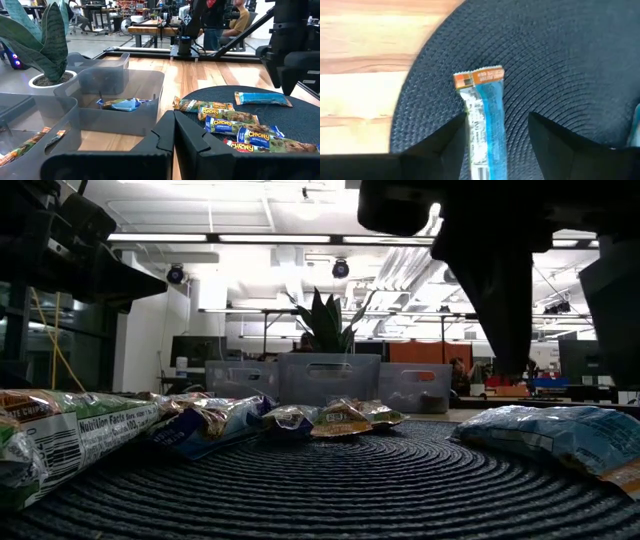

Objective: Pick and place Granola Bars by type
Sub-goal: Put the yellow granola bar into the left black bin

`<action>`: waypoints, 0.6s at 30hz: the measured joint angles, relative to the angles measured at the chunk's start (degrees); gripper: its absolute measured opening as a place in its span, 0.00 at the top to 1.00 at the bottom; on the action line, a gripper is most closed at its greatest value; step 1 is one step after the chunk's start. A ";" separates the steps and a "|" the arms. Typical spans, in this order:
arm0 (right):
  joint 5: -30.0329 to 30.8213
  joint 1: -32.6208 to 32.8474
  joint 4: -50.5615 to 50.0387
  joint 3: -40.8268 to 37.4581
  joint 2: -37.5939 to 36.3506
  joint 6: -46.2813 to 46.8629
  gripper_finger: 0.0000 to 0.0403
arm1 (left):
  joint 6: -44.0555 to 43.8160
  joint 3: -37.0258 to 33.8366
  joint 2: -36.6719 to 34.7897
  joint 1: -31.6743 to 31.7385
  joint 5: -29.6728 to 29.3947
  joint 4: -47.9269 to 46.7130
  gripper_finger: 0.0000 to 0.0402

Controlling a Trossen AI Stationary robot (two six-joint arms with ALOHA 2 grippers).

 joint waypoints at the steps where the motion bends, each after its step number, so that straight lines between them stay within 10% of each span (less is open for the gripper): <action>1: -0.01 0.00 0.37 0.00 0.00 -0.35 0.52 | 0.00 0.02 0.00 -0.01 0.00 0.00 1.00; 18: 2.02 -2.05 1.28 -6.30 -0.09 -0.58 0.52 | 0.00 0.02 0.00 -0.01 0.00 -0.02 1.00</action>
